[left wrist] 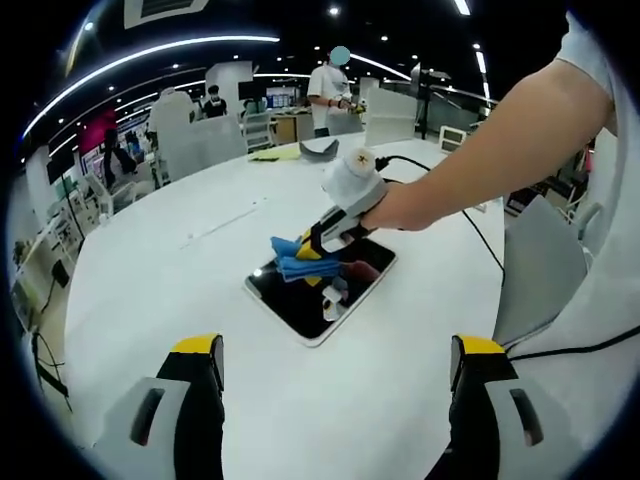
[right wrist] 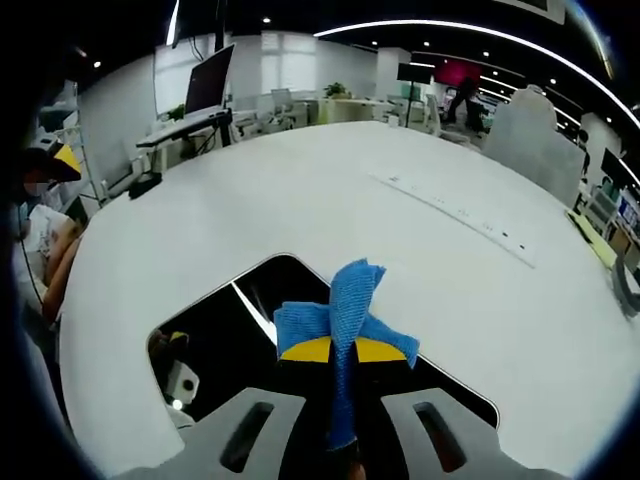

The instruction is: Wipe the mirror surface with the cleaning cloth until all visible marks leave the cleaned area.

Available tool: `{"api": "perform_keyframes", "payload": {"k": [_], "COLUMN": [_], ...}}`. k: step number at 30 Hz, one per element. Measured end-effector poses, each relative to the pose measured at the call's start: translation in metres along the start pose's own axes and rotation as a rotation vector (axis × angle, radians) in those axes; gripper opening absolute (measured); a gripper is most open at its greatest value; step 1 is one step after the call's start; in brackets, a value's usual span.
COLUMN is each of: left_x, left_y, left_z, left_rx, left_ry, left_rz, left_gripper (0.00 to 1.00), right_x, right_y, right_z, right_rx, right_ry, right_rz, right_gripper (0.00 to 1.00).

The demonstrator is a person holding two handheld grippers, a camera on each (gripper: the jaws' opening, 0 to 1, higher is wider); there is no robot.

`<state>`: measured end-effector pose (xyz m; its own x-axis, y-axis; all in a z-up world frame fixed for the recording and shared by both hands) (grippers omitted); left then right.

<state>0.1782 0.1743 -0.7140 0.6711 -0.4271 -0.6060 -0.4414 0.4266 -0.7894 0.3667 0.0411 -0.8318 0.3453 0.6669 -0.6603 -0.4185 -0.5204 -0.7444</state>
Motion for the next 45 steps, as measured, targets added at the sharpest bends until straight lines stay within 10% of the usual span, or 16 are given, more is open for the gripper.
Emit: {"api": "perform_keyframes", "payload": {"k": [45], "left_x": [-0.006], "left_y": [0.009], "left_z": [0.007], "left_rx": [-0.018], "left_ry": [-0.018], "left_rz": [0.011], "left_gripper": [0.95], "right_x": [0.023], "right_y": [-0.018], "right_z": [0.023], "right_rx": [-0.037], "right_ry": [-0.045], "right_rz": [-0.01], "right_gripper": [0.01]}}
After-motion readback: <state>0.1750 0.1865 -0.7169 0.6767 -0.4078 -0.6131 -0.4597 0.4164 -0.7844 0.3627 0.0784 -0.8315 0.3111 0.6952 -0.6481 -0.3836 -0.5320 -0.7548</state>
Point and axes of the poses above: the point that each gripper's makers call its tool centre point, and the gripper's own axes: x roughly forward along the fingers, z roughly to its left, y roughly out of its underside, the point moved 2 cm from there along -x, roughly backward along the fingers, and after that the axes turned 13 degrees about -y, right-handed, at the moved point
